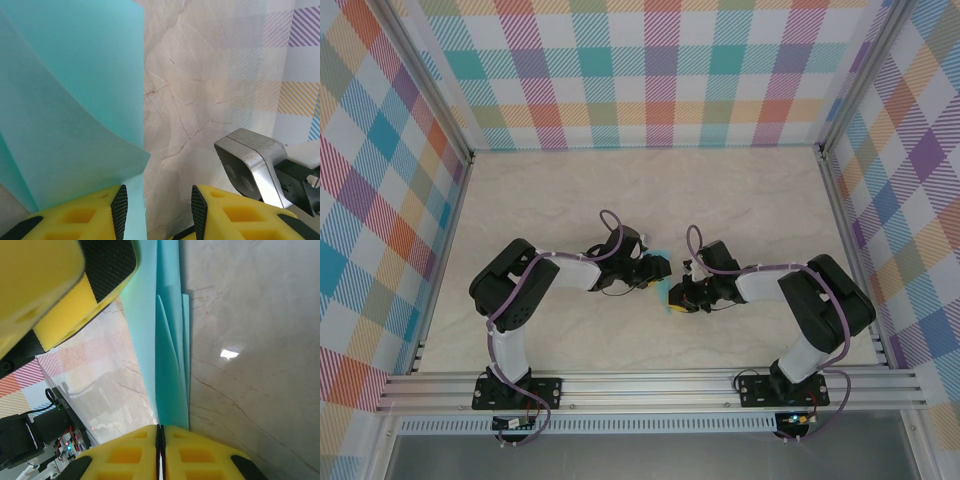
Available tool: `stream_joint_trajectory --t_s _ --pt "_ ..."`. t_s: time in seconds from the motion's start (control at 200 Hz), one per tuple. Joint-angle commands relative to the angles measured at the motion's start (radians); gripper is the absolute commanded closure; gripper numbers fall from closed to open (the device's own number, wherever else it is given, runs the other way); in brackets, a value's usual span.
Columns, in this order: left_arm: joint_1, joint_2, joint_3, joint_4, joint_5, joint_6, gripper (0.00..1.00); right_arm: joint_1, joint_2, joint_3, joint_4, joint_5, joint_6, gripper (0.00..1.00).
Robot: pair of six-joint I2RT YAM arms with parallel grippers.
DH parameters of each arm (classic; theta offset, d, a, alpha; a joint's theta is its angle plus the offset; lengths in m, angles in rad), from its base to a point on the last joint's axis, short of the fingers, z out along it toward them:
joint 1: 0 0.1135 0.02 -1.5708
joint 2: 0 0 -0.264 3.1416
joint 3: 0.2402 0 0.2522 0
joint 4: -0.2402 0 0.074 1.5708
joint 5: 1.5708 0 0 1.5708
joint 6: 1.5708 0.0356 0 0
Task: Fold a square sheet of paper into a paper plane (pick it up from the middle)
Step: Fold the wing for the fifth time at the center of the table.
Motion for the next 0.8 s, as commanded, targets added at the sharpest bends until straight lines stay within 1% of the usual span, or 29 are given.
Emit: stream_joint_trajectory --t_s 0.0,0.16,0.385,0.795 --pt "0.01 0.006 -0.01 -0.058 -0.006 0.014 0.59 0.005 0.02 -0.007 -0.029 0.008 -0.012 0.91" --pt "0.01 0.006 -0.01 -0.062 -0.009 0.014 0.59 0.01 0.055 -0.005 -0.053 0.022 -0.019 0.93" --pt "0.01 0.001 -0.014 -0.072 -0.011 0.015 0.59 0.009 0.033 -0.01 -0.076 0.051 -0.03 0.93" --pt "0.01 0.011 -0.01 -0.071 -0.009 0.016 0.59 0.009 -0.006 -0.002 -0.059 0.015 -0.016 0.87"
